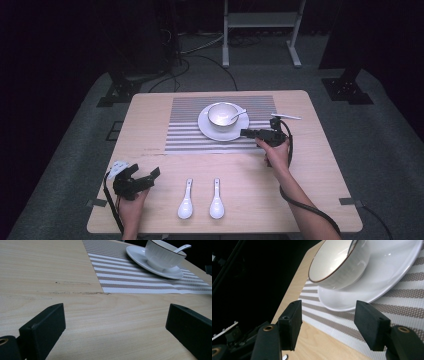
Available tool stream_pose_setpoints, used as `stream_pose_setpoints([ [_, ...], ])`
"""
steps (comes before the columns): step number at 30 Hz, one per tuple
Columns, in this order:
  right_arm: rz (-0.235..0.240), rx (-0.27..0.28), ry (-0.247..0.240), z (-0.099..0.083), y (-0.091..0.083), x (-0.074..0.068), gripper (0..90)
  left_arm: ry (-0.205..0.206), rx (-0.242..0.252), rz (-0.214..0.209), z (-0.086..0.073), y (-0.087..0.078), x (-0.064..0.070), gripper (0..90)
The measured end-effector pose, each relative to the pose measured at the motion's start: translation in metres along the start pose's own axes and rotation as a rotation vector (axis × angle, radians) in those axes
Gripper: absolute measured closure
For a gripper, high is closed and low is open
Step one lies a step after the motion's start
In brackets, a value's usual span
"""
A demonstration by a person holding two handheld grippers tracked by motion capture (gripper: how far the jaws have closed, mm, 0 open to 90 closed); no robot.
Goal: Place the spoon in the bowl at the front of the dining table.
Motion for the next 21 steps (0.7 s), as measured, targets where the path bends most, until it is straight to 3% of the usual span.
stream_pose_setpoints([
  [7,0.001,-0.042,-0.047,-0.013,-0.007,-0.008,34.5,0.003,0.000,0.000,0.000,0.000,0.000,1.2],
  [21,0.009,-0.081,-0.056,-0.036,-0.020,-0.007,34.0,0.001,0.004,0.003,0.000,0.000,0.000,1.2],
])
Point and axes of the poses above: each handheld gripper's, and its own axes: y roughly forward along the jaws, z roughly out of its top, x roughly to its right, the point moved 6 cm from there along y, roughly forward along the jaws, and after that the axes turned 4 degrees about x, right-handed, at the moved point
